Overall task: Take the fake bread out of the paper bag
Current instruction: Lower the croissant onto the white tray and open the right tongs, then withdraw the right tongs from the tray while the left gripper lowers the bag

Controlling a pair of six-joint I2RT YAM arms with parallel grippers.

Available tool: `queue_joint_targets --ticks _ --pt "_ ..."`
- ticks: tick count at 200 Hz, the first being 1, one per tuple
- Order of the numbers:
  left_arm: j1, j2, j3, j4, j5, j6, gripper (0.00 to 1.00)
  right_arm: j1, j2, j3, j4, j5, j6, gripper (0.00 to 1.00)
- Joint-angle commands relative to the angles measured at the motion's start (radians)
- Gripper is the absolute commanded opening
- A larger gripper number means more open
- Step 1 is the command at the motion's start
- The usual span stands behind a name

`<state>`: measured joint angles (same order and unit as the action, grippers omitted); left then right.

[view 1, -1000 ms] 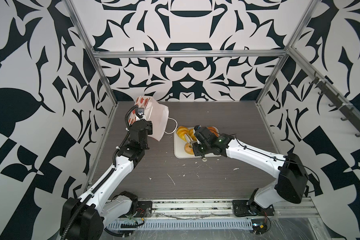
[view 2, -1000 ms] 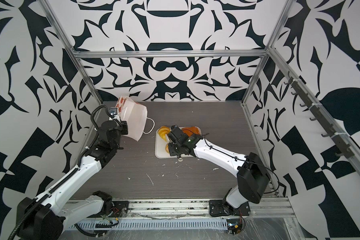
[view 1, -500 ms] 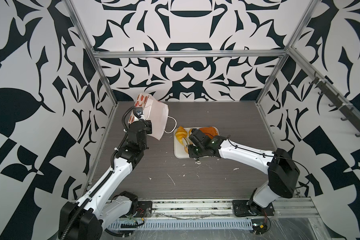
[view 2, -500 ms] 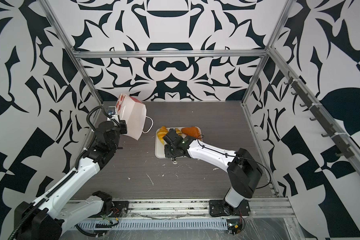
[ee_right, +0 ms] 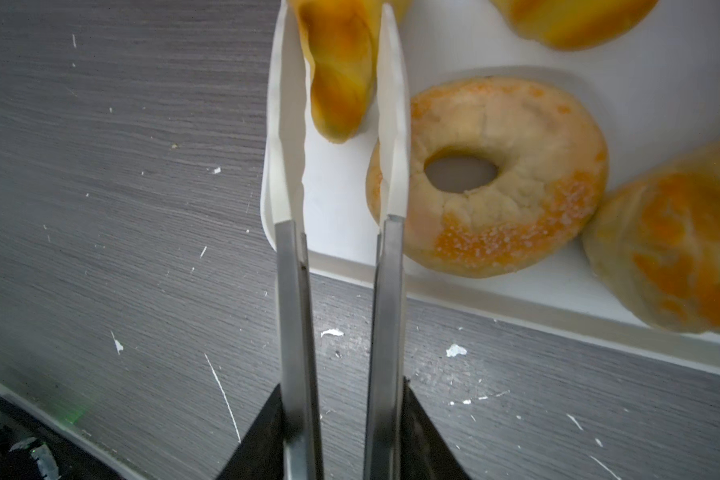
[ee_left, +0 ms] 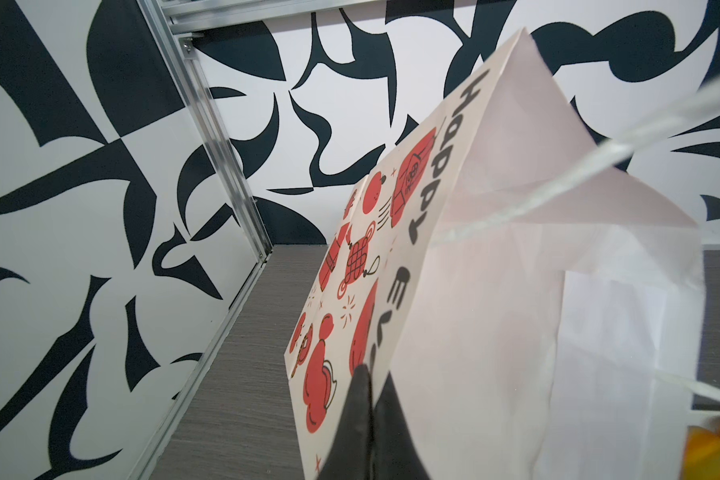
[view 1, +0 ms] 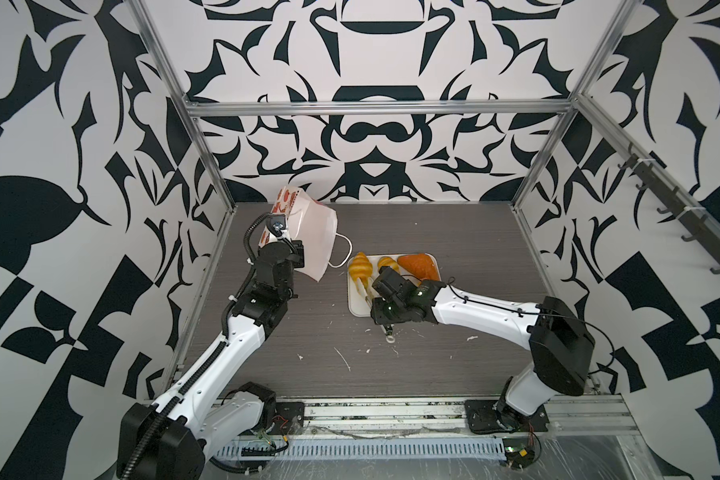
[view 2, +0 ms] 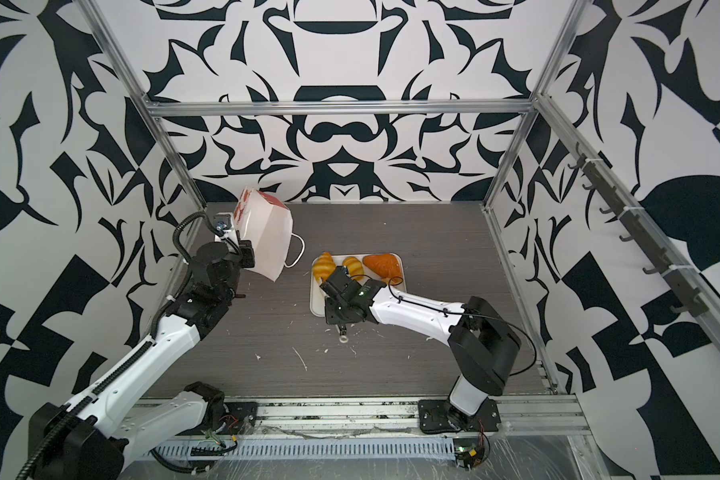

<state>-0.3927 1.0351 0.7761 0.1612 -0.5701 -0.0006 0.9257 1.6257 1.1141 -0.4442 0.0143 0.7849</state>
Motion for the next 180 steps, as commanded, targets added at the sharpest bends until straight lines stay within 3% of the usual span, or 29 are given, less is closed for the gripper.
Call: queue_joint_targets --ticks 1,100,127,151,180 --pt "0.006 -0.001 -0.008 0.048 0.001 -0.007 0.00 0.002 -0.074 -0.010 0.000 0.036 0.023 0.43" --pt "0.005 0.011 0.015 0.038 0.015 -0.009 0.00 0.009 -0.243 -0.016 -0.058 0.169 -0.011 0.42" --pt "0.005 0.006 0.024 0.027 0.026 -0.017 0.00 -0.009 -0.284 0.018 -0.141 0.353 -0.118 0.42" --pt "0.005 -0.006 0.033 0.016 0.036 -0.026 0.00 -0.104 -0.304 0.017 -0.200 0.476 -0.254 0.39" --pt "0.005 -0.015 0.042 -0.001 0.060 -0.043 0.00 -0.320 -0.319 -0.046 -0.135 0.451 -0.374 0.38"
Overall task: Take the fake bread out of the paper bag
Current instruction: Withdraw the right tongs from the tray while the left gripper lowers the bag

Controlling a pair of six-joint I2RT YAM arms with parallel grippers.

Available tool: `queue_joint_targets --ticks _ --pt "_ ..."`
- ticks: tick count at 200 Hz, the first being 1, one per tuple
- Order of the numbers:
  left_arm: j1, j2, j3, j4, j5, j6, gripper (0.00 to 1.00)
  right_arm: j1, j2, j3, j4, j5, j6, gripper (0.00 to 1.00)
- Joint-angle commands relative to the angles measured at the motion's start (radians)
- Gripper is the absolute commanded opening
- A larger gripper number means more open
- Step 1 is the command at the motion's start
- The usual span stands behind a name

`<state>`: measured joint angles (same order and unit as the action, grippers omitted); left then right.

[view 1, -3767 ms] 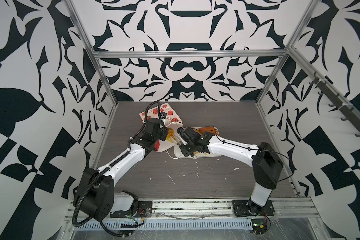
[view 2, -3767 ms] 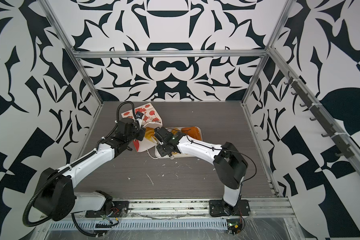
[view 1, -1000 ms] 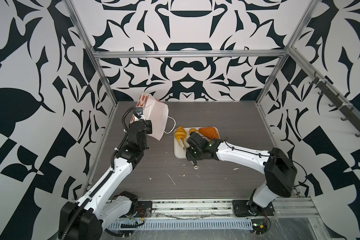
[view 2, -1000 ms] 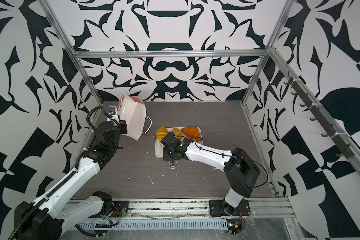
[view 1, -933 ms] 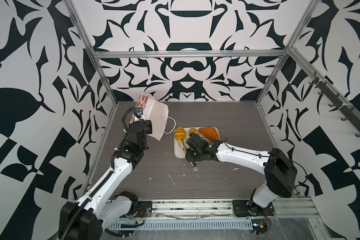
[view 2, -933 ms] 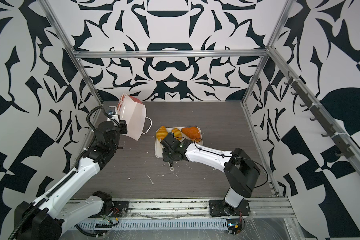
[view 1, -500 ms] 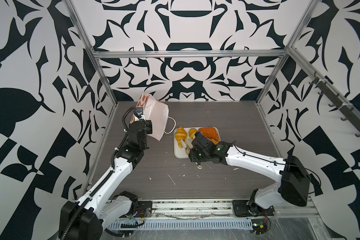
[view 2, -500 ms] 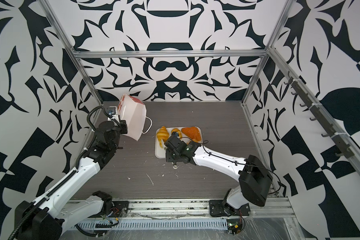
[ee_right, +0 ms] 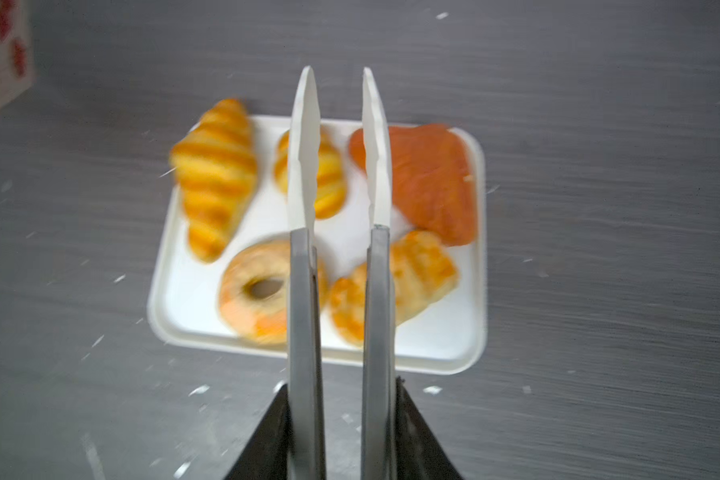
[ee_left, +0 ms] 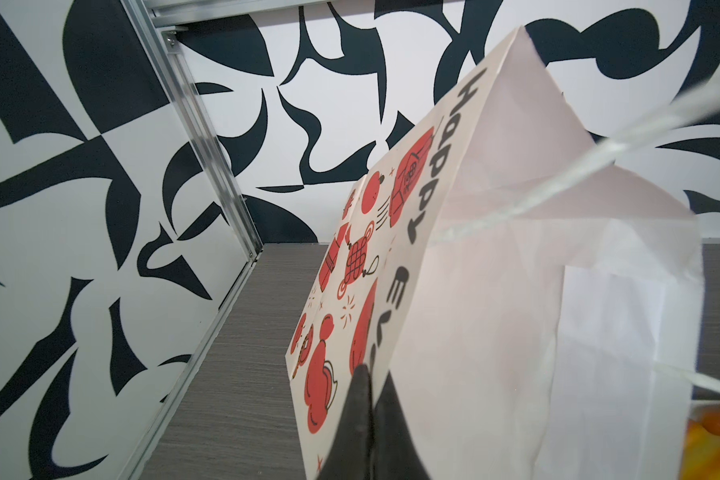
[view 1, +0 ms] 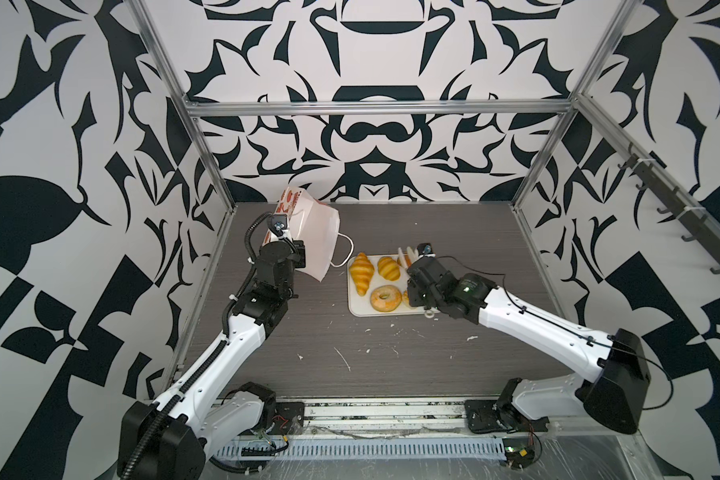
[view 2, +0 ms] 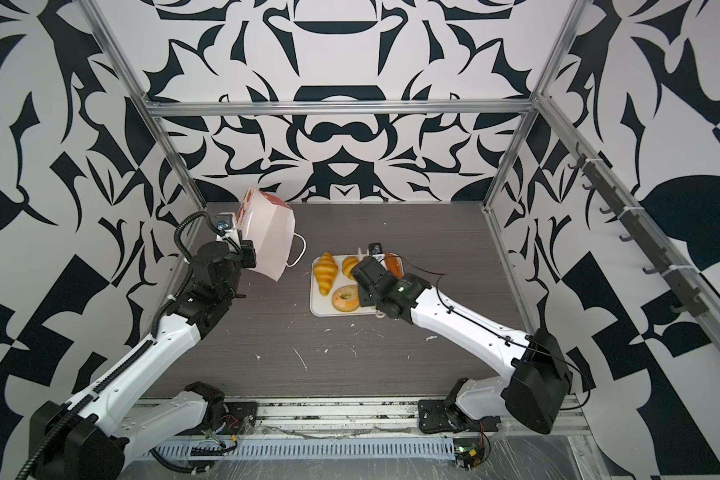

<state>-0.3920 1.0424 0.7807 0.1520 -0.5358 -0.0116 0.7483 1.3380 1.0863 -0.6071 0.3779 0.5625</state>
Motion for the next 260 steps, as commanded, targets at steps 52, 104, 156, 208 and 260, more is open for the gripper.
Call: queue_joint_targets --ticks 52,104,156,208,260 --pt "0.004 -0.023 0.045 -0.009 0.054 -0.052 0.00 -0.449 0.181 -0.010 0.116 0.007 -0.249 0.39" --pt "0.004 -0.048 0.027 -0.015 0.078 -0.067 0.00 -0.618 0.457 0.050 0.187 -0.008 -0.249 0.41" --pt "0.005 -0.051 0.012 -0.006 0.143 -0.120 0.00 -0.678 0.569 0.178 0.115 -0.009 -0.235 0.43" --pt "0.003 -0.015 0.046 -0.019 0.189 -0.134 0.00 -0.719 0.547 0.139 0.136 -0.109 -0.221 0.48" --pt "0.004 -0.038 0.065 -0.055 0.229 -0.176 0.00 -0.718 0.412 0.010 0.254 -0.163 -0.156 0.61"
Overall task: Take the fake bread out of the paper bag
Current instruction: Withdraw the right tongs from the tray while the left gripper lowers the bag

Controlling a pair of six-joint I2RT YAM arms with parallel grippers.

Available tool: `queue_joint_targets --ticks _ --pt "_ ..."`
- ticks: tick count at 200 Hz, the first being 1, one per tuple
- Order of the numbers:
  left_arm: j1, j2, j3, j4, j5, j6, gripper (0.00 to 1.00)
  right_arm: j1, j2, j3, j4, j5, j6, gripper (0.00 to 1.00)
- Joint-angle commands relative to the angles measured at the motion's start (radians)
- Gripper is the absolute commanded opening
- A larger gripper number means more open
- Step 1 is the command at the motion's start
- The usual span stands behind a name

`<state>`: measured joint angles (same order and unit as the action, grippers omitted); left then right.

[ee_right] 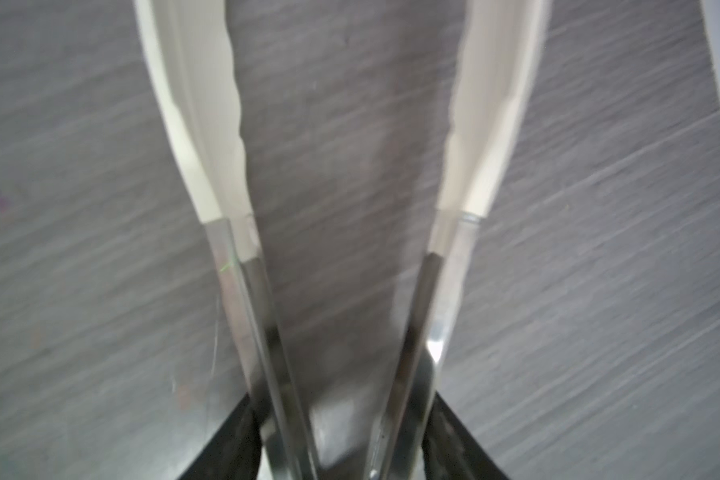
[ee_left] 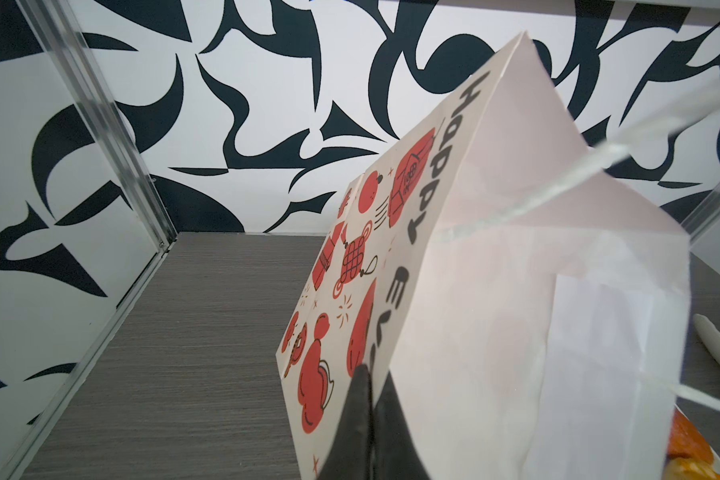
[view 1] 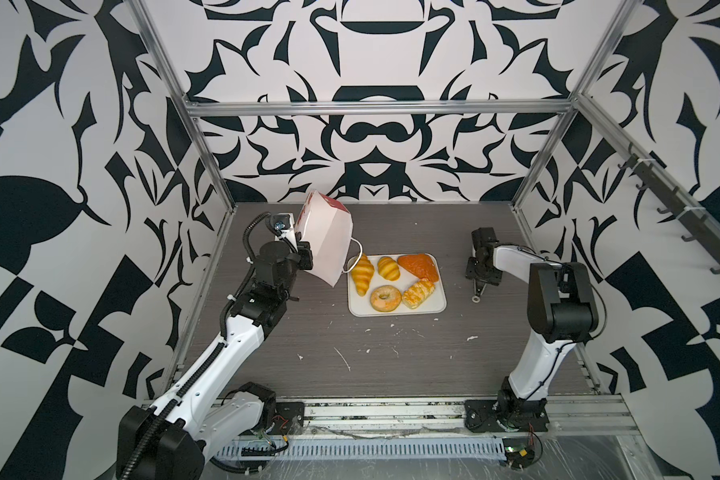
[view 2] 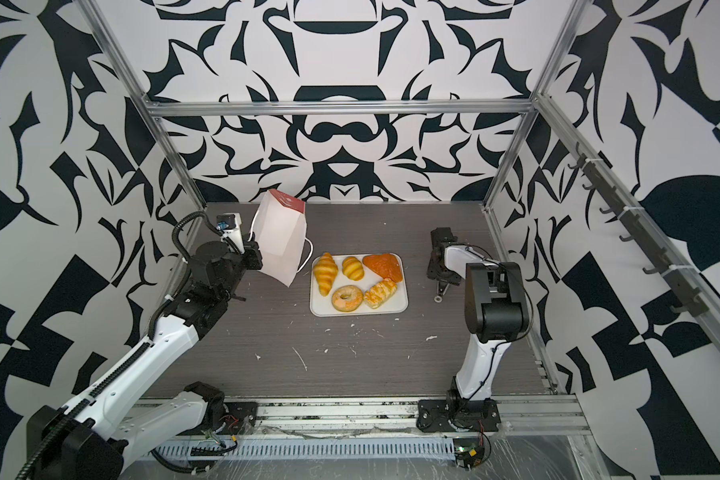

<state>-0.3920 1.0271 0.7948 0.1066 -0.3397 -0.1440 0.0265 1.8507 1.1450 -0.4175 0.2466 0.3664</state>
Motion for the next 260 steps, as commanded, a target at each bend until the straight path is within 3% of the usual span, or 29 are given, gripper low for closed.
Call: queue_joint_targets --ticks 1,119,183,260 --pt "0.004 -0.022 0.052 -0.010 0.034 -0.045 0.00 0.003 -0.104 -0.051 0.066 -0.033 0.040 0.61" --pt "-0.002 0.021 0.188 -0.126 0.152 -0.295 0.00 0.004 -0.393 -0.235 0.109 -0.003 0.020 0.64" --pt "0.000 0.031 0.268 -0.309 0.201 -0.437 0.00 0.003 -0.419 -0.240 0.085 -0.043 0.013 0.64" --pt "0.002 0.032 0.346 -0.489 0.209 -0.448 0.00 0.004 -0.429 -0.259 0.090 -0.102 0.012 0.63"
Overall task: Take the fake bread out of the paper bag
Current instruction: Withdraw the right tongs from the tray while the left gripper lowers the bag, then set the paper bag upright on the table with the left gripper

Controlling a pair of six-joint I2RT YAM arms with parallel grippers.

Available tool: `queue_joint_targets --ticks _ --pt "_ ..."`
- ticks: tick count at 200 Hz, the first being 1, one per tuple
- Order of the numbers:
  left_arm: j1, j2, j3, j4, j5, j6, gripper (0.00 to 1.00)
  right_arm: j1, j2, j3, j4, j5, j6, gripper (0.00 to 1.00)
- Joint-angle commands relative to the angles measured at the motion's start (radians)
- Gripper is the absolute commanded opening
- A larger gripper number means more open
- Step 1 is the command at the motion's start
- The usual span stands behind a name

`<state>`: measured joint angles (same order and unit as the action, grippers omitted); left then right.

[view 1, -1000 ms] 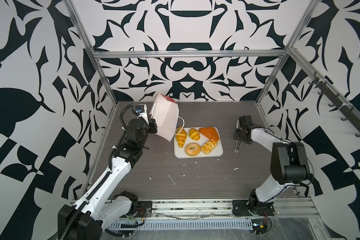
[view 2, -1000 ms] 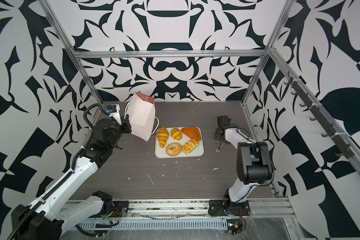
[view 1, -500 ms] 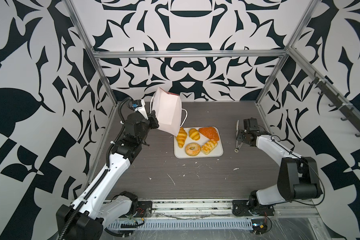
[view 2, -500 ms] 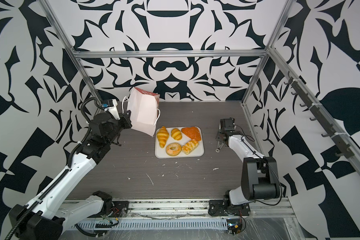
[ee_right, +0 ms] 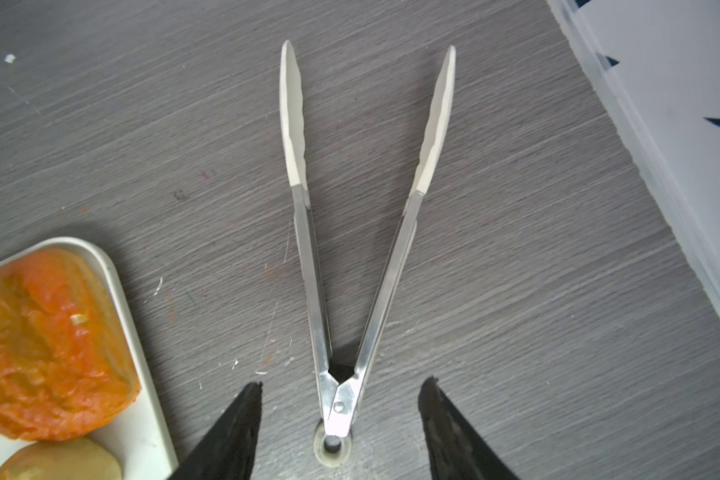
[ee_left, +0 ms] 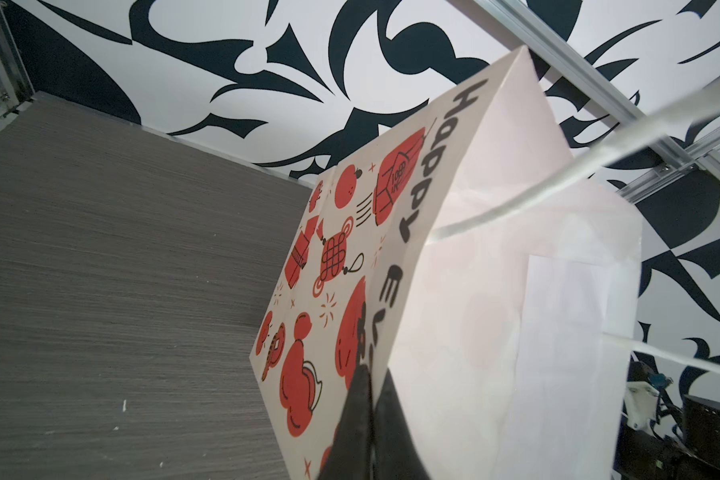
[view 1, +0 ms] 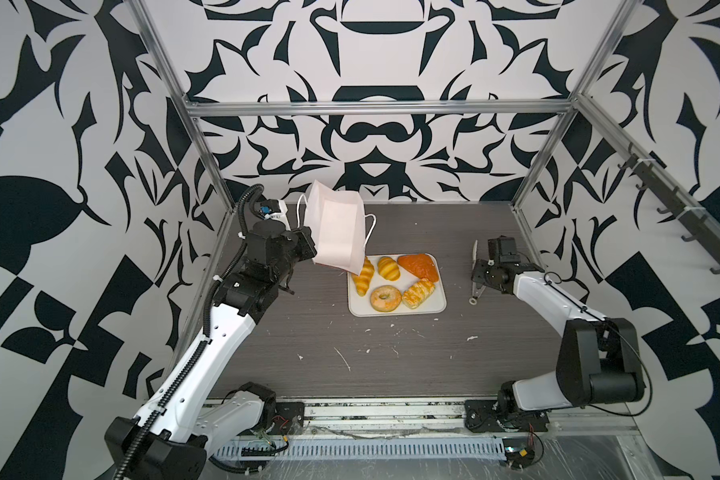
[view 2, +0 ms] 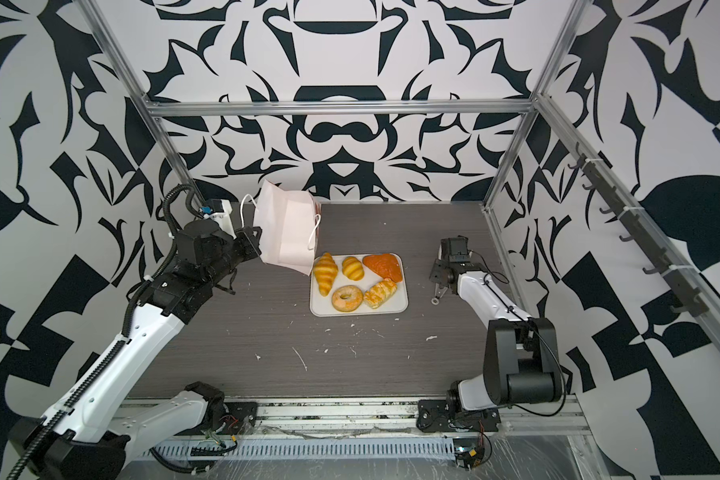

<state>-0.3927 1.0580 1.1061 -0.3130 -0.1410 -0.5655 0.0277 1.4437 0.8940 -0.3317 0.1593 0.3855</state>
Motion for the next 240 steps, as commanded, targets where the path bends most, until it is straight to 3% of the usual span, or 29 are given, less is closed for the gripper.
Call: queue_joint_targets --ticks 1,169,240 --pt "0.003 0.002 0.035 -0.069 0.010 -0.027 0.00 0.003 -0.022 -0.008 0.005 -0.015 -0.008 0.63" --pt "0.143 0.012 -0.042 -0.069 0.143 -0.034 0.00 0.003 0.046 0.003 0.009 -0.041 -0.012 0.62" --pt "0.250 0.135 -0.009 -0.003 0.337 -0.024 0.00 0.002 0.068 0.004 0.013 -0.059 -0.008 0.61"
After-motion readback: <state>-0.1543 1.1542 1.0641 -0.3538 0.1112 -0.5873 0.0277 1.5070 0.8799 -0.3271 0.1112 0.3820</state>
